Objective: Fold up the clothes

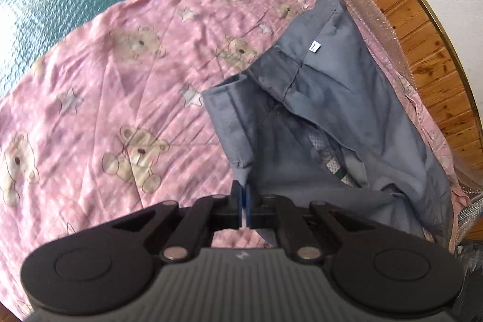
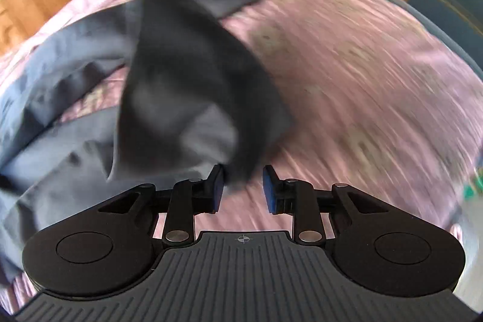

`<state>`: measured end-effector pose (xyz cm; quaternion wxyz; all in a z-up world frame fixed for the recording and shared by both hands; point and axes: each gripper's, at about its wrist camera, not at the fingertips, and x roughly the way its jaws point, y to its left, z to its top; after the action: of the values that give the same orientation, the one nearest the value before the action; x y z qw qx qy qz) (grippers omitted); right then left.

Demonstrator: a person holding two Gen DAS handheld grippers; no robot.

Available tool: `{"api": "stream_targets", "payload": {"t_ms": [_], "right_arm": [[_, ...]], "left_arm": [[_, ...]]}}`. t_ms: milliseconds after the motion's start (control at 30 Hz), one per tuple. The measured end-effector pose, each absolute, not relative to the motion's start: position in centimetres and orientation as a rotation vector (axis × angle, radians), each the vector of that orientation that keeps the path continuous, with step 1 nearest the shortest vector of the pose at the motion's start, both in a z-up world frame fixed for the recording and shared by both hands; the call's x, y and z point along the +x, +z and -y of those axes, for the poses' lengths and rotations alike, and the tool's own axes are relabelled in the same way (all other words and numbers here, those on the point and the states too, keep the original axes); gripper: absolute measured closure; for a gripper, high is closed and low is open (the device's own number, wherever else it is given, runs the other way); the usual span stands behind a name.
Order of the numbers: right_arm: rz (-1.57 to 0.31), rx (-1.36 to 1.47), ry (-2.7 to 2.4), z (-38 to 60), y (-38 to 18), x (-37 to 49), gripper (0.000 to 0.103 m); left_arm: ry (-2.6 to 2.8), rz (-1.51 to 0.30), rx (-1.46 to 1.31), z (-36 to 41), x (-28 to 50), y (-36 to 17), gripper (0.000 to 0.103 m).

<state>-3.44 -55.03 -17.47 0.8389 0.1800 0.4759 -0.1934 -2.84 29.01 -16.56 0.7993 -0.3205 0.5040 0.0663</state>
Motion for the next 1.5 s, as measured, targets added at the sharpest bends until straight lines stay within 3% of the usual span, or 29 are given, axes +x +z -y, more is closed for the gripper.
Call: {"api": "stream_targets", "payload": {"t_ms": [33, 167, 367, 467, 500, 533, 567, 600, 633, 667, 700, 733, 900, 967, 1033, 1100, 1133, 1200, 1267, 1333, 1433, 1500], "right_arm": [[-0.997, 0.402, -0.42, 55.0, -16.9, -3.5, 0.071], [-0.909, 0.466, -0.453, 54.2, -14.0, -1.8, 0.033], [-0.824, 0.43, -0.418, 51.0, -10.8, 3.0, 0.013], [-0.906, 0.278, -0.386, 49.1, -12.2, 6.9, 0.012], [-0.952, 0.208, -0.391, 48.5, -13.2, 8.0, 0.014], [-1.003, 0.156, -0.406, 48.5, -14.5, 8.6, 0.029], [-1.054, 0.117, -0.426, 48.7, -15.7, 9.1, 0.068], [-1.078, 0.112, -0.434, 49.3, -16.3, 9.1, 0.092], [-1.082, 0.132, -0.433, 50.2, -16.3, 8.7, 0.103], [-1.086, 0.152, -0.433, 51.1, -16.3, 8.4, 0.103], [-1.09, 0.172, -0.432, 52.0, -16.3, 8.1, 0.103], [-1.063, 0.186, -0.428, 52.8, -15.2, 7.8, 0.103], [-0.76, 0.21, -0.443, 56.6, -3.0, 4.0, 0.103], [-0.756, 0.17, -0.476, 57.8, -2.1, 2.9, 0.103], [-0.874, 0.167, -0.519, 59.6, -5.8, 2.6, 0.102], [-1.031, 0.191, -0.564, 61.5, -10.4, 2.4, 0.088], [-1.09, 0.221, -0.598, 62.2, -12.4, 1.6, 0.076], [-1.031, 0.267, -0.679, 62.2, -12.7, -1.1, 0.067], [-0.928, 0.277, -0.744, 61.1, -11.5, -3.9, 0.033], [-0.881, 0.263, -0.776, 59.5, -11.1, -5.1, 0.017], [-0.898, 0.246, -0.706, 57.4, -11.1, -4.6, 0.017], [-0.911, 0.23, -0.646, 55.8, -11.2, -4.1, 0.017]], "left_arm": [[0.142, -1.075, -0.69, -29.1, -3.0, -16.5, 0.098], [0.154, -1.037, -0.657, -29.0, -2.4, -15.3, 0.076], [0.155, -1.008, -0.645, -27.6, -1.6, -14.6, 0.059], [0.153, -0.984, -0.676, -27.4, -2.1, -14.9, 0.051], [0.151, -0.976, -0.689, -27.4, -2.3, -15.0, 0.049], [0.152, -0.97, -0.697, -27.4, -2.2, -15.3, 0.047], [0.155, -0.965, -0.701, -27.4, -1.9, -15.6, 0.046], [0.158, -0.96, -0.706, -27.4, -1.6, -16.0, 0.045], [0.159, -0.95, -0.697, -27.3, -1.1, -16.4, 0.048], [0.161, -0.945, -0.675, -27.1, -0.3, -16.8, 0.058], [0.164, -0.947, -0.65, -27.1, 0.5, -17.0, 0.075], [0.161, -0.951, -0.636, -27.1, 1.4, -16.9, 0.1], [-0.016, -0.816, -0.635, -27.2, -0.5, -9.1, 0.102], [-0.086, -0.905, -0.579, -26.2, -2.2, -9.1, 0.101], [-0.151, -1.032, -0.484, -24.9, -3.2, -11.2, 0.098], [-0.175, -1.144, -0.459, -24.5, -4.0, -13.5, 0.094], [-0.18, -1.186, -0.451, -24.7, -4.4, -14.4, 0.093], [-0.179, -1.177, -0.424, -25.7, -5.3, -14.0, 0.091], [-0.163, -1.107, -0.426, -27.2, -5.3, -12.6, 0.071], [-0.143, -1.039, -0.428, -28.5, -4.5, -11.3, 0.058], [-0.149, -1.009, -0.41, -28.7, 0.0, -11.8, 0.045], [-0.178, -1.041, -0.391, -28.0, 3.4, -14.2, 0.043]]}}
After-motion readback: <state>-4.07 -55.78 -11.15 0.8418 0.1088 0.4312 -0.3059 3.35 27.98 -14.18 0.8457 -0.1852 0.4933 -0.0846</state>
